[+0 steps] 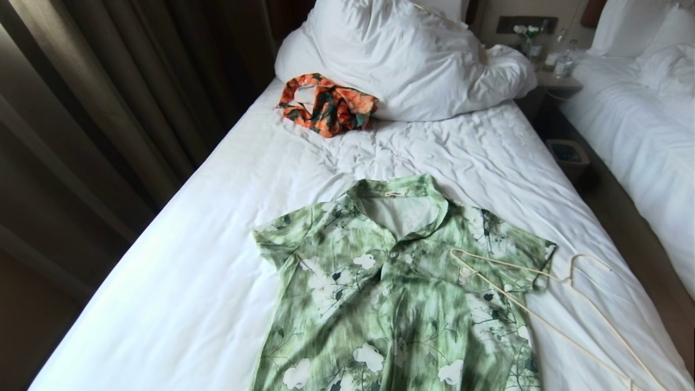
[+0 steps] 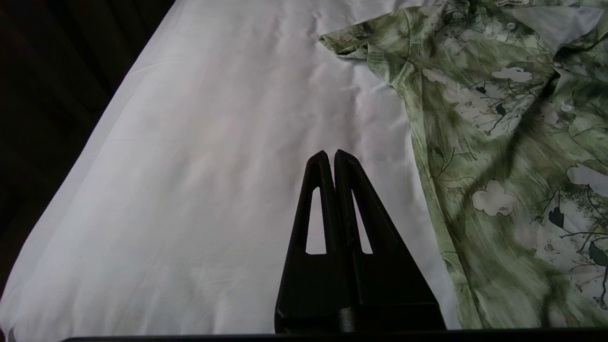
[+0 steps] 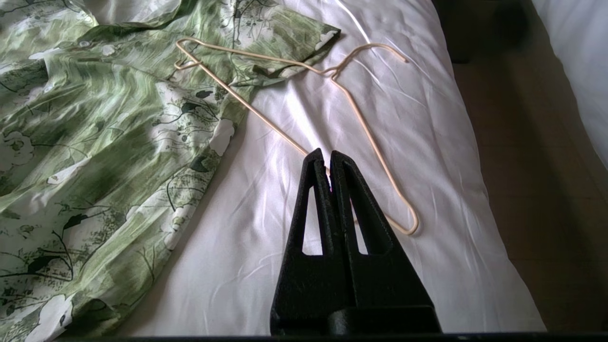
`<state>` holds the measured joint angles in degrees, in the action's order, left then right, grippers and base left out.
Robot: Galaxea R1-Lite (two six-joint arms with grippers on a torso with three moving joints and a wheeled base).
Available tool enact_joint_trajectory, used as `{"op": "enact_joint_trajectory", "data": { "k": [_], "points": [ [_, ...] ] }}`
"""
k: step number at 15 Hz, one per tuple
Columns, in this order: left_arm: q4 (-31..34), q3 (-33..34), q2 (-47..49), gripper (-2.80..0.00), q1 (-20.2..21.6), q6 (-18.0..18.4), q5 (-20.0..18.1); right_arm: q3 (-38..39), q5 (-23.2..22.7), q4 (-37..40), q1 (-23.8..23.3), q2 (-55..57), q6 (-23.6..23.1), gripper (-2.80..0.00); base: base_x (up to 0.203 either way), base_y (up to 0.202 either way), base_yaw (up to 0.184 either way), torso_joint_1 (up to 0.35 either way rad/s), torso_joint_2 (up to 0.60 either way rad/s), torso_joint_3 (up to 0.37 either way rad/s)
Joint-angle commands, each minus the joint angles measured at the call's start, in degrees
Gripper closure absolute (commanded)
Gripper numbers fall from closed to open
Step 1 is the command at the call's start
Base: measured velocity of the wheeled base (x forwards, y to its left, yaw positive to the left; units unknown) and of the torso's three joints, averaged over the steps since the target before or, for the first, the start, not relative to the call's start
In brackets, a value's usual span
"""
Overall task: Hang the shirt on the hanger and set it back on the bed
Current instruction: Lift the shirt and hanger
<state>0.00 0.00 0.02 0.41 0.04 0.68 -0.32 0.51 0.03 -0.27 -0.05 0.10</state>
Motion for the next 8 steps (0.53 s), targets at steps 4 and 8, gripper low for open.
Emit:
{"op": "enact_joint_trajectory", "data": {
  "k": [4, 8],
  "points": [
    [0.0, 0.09, -0.11, 0.0, 0.02, -0.04, 0.02, -7.73, -0.3, 1.88, 0.01, 3.51, 0.01, 0.0, 0.0, 0.0, 0.0, 0.0, 0.0, 0.0],
    [0.0, 0.09, -0.11, 0.0, 0.02, 0.05, 0.02, -15.45, -0.02, 4.02, 0.0, 13.99, 0.29, 0.0, 0.0, 0.0, 0.0, 0.0, 0.0, 0.0]
  ]
}}
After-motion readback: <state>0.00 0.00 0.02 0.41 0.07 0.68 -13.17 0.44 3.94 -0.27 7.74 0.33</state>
